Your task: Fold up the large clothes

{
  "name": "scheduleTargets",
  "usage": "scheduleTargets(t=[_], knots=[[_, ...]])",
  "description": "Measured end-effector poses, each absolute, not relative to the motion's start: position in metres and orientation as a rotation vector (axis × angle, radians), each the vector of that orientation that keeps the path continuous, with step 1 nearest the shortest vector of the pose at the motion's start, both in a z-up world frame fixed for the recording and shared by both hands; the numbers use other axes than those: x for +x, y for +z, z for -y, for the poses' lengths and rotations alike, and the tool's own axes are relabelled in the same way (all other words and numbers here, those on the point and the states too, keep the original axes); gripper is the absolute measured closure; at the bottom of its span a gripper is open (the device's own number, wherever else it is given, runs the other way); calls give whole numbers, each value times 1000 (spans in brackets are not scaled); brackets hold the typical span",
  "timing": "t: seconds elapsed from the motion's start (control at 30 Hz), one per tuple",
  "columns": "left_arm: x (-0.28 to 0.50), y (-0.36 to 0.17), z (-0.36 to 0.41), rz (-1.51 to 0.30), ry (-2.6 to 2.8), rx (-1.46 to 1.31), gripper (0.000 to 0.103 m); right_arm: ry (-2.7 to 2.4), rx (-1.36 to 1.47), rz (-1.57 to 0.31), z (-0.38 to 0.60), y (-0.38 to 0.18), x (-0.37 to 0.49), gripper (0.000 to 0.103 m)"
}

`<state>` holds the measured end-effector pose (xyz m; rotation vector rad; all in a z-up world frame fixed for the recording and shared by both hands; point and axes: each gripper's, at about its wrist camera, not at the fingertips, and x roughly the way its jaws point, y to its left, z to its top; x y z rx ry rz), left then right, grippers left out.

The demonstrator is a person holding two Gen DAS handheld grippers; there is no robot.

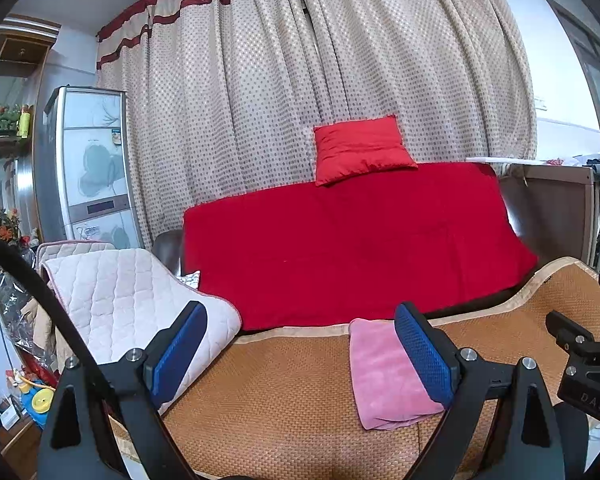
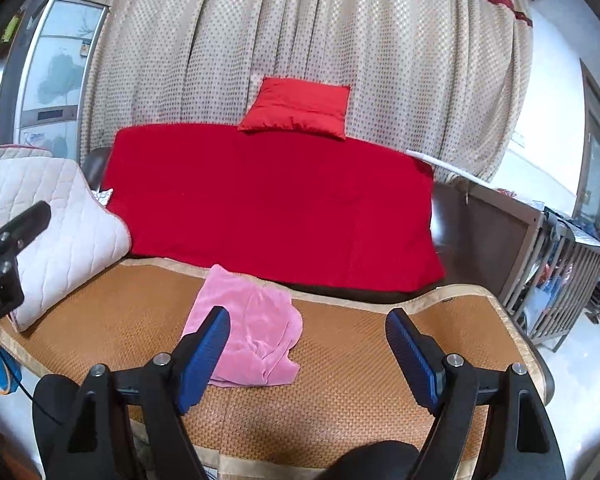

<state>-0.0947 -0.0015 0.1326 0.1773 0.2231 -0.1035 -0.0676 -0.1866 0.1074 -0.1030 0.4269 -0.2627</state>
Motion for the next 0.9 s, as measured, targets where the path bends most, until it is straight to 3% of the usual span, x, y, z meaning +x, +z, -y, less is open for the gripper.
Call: scheduleTargets(t=[0.9], knots=[[-113, 137, 0, -202, -158, 164, 8, -279, -100, -392, 179, 115, -83, 20]])
